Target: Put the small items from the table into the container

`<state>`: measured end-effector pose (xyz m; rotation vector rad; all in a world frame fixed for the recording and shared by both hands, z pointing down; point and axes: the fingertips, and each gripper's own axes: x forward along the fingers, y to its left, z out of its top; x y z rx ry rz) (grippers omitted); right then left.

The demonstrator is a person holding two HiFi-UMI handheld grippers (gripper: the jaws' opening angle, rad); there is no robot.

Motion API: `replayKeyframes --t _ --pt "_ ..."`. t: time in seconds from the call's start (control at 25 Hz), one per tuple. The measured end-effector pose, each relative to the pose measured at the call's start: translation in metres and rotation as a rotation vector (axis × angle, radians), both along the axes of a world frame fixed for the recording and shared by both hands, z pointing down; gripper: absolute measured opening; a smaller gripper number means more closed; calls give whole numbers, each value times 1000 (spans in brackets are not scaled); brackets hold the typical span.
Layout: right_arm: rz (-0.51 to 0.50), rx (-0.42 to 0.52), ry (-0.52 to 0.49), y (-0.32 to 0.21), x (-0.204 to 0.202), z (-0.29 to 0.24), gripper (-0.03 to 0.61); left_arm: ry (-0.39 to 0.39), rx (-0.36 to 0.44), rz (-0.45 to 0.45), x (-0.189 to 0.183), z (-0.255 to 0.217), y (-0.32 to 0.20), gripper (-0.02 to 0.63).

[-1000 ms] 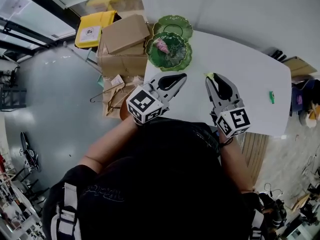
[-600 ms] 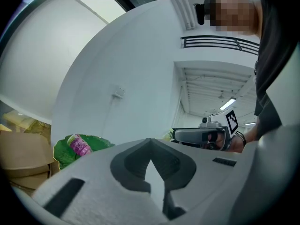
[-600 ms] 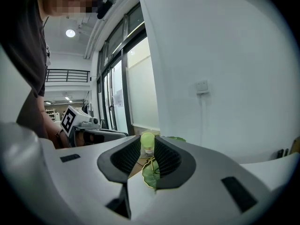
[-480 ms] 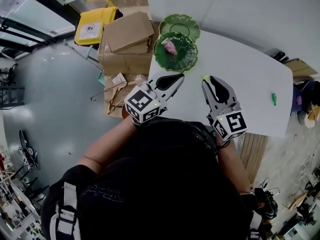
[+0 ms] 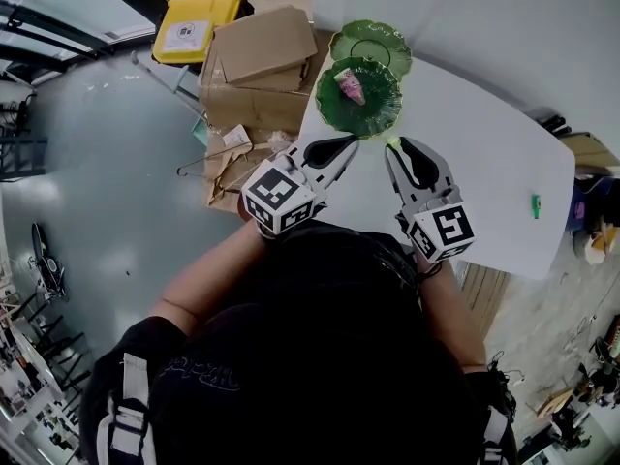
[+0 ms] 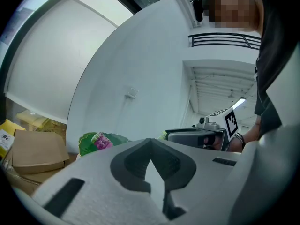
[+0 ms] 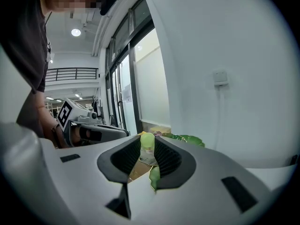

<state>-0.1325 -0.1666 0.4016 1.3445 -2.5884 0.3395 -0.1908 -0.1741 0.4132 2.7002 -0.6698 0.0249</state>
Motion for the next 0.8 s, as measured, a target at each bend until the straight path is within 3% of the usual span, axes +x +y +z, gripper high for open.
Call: replayKeyframes --t 0.8 --pt "-84 -123 28 -22 -28 60 100 -32 -87 -45 -16 37 0 5"
